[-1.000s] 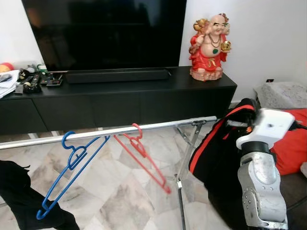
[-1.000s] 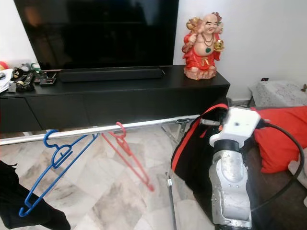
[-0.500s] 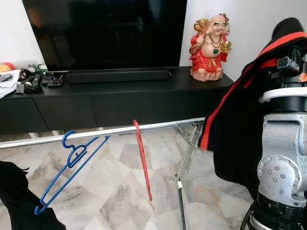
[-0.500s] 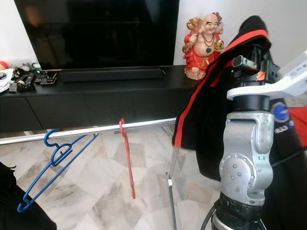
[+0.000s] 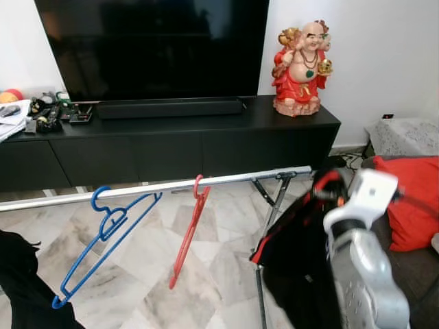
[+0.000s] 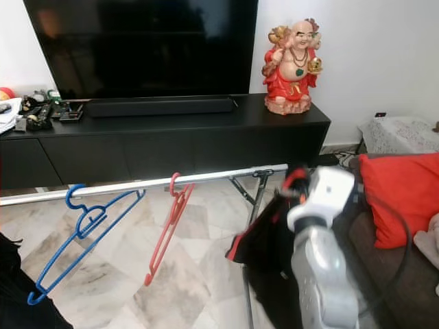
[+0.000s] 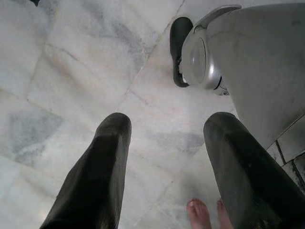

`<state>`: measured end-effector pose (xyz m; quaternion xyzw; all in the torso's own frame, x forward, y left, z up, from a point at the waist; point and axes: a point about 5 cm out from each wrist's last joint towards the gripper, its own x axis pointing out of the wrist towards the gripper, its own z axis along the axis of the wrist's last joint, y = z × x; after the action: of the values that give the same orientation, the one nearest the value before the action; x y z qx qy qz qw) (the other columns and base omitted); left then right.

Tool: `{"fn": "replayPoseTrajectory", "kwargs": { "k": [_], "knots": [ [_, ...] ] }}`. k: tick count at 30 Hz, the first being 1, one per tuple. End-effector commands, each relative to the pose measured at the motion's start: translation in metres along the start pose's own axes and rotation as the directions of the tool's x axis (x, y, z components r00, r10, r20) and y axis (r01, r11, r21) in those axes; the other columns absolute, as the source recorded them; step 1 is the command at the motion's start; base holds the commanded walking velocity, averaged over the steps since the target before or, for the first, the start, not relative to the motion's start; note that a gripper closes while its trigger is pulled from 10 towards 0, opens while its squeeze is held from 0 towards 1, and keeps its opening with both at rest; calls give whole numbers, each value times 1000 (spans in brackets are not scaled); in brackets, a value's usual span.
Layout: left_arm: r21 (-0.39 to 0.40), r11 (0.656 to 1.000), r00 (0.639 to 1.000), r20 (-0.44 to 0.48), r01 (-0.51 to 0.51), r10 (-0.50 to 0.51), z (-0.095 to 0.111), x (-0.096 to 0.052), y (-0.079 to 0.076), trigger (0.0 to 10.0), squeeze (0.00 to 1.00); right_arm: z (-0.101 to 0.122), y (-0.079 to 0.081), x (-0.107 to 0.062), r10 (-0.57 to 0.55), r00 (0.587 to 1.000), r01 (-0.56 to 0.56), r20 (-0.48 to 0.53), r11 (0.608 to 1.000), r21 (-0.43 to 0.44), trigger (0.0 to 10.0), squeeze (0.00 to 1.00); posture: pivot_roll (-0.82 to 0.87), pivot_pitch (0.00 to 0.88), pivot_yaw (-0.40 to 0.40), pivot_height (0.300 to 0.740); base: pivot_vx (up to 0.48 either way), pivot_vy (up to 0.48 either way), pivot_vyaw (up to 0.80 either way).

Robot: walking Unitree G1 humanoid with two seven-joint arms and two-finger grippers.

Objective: Hang hanger

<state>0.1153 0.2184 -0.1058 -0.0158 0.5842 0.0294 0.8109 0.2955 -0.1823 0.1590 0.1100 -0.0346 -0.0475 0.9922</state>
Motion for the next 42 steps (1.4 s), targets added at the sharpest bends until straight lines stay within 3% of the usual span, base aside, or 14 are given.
{"fn": "replayPoseTrajectory", "kwargs": {
  "k": [1,5,9,10,15,23,25,32,36,38,40,42],
  "knots": [
    [12,1000,1000,-3,-6,6,-2,0,2,10000,0,16,2,-2,10,996,-10,86,1000,1,10000,0,46,0,6,740,0,0,581],
    [19,1000,1000,-4,-5,5,-2,-1,2,10000,0,10,-2,-6,-13,997,17,79,999,-39,10000,0,42,0,4,740,0,0,608],
    [23,1000,1000,2,-8,8,-1,-1,3,10000,0,-30,-20,-16,-105,992,96,-74,989,-112,10000,0,43,0,2,740,0,0,291],
    [23,1000,1000,2,-8,8,-1,-1,3,10000,0,-30,-20,-16,-105,992,96,-74,989,-112,10000,0,43,0,2,740,0,0,0],
    [18,1000,1000,8,-11,11,0,0,2,10000,0,-81,-45,-25,-226,941,184,-250,966,-183,10000,0,54,0,-1,740,0,0,0],
    [18,1000,1000,15,-15,15,1,0,2,10000,0,-125,-56,-35,-281,871,232,-404,959,-165,10000,0,50,0,2,740,0,0,0],
    [35,999,999,34,-25,24,3,0,2,10000,0,-147,-56,-37,-279,837,225,-471,960,-169,10000,0,56,0,7,740,0,0,0],
    [69,997,995,92,-33,26,8,-1,2,10000,0,-169,-59,-45,-269,783,191,-561,962,-196,10000,0,89,0,-3,740,0,0,0],
    [187,980,986,161,-73,43,16,-2,2,10000,0,-177,-60,-52,-253,767,175,-589,966,-188,10000,0,96,0,-2,740,0,0,0],
    [184,980,984,173,-78,46,17,-2,2,10000,0,-179,-61,-54,-257,760,176,-597,966,-192,10000,0,97,0,-3,740,0,0,0],
    [239,965,977,205,-111,62,20,-2,2,10000,0,-183,-62,-57,-259,751,174,-608,965,-196,10000,0,107,0,-8,740,0,0,0],
    [219,968,974,215,-124,76,20,-2,2,10000,0,-185,-63,-60,-258,743,166,-618,965,-202,10000,0,111,0,-9,740,0,0,0]
  ]
}}
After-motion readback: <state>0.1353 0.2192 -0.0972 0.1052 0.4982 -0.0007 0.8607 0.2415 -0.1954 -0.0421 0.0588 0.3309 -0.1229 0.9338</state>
